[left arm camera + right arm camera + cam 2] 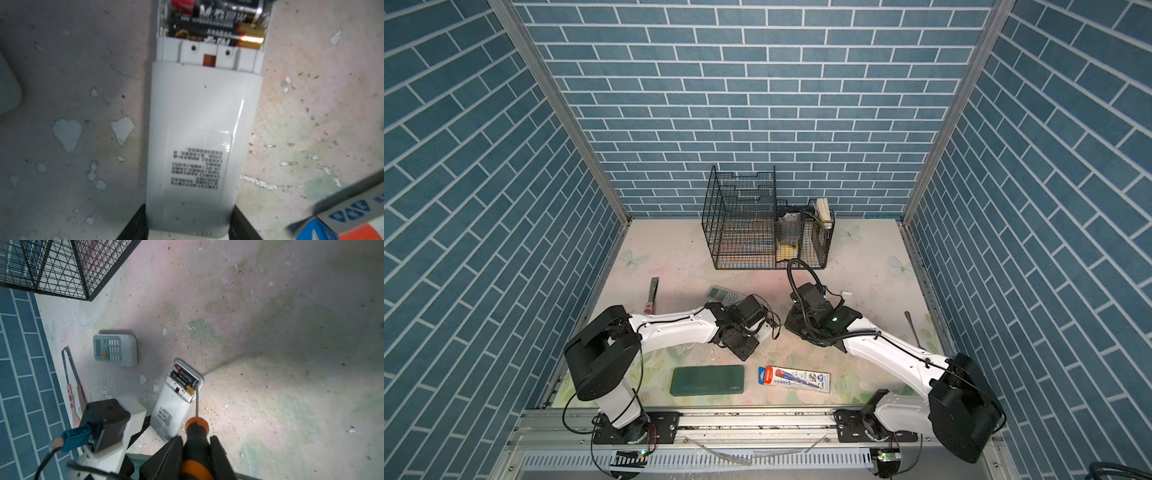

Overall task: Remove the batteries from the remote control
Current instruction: 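Lower the screwdriver tip toward the battery compartment with the right gripper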

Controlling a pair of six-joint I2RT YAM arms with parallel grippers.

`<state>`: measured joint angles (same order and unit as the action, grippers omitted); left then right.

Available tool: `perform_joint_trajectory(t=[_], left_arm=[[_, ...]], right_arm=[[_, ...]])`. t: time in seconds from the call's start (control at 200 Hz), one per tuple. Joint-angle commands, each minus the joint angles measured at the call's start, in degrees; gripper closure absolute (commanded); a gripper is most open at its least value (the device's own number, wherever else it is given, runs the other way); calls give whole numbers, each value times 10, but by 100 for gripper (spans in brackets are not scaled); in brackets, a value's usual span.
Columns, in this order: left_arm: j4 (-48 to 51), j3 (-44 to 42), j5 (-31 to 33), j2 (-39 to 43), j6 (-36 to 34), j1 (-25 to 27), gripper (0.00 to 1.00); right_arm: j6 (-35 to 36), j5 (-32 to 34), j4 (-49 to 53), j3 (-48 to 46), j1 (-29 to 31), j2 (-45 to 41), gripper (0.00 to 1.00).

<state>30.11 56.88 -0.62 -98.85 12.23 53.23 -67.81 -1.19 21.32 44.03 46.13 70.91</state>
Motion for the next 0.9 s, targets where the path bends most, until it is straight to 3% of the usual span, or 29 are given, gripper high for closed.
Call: perform_joint_trajectory(t=[0.0, 0.445, 0.895], left_arm=[[1, -17, 8, -6, 6, 5, 63], [-4, -21, 4, -10, 7, 13, 66], [-8, -27, -4, -17, -5, 22, 69]], right_arm=[[-37, -10, -5, -16, 8, 9, 100], [-86, -18, -68, -42, 9, 3, 100], [-92, 5, -108, -58, 8, -26, 100]])
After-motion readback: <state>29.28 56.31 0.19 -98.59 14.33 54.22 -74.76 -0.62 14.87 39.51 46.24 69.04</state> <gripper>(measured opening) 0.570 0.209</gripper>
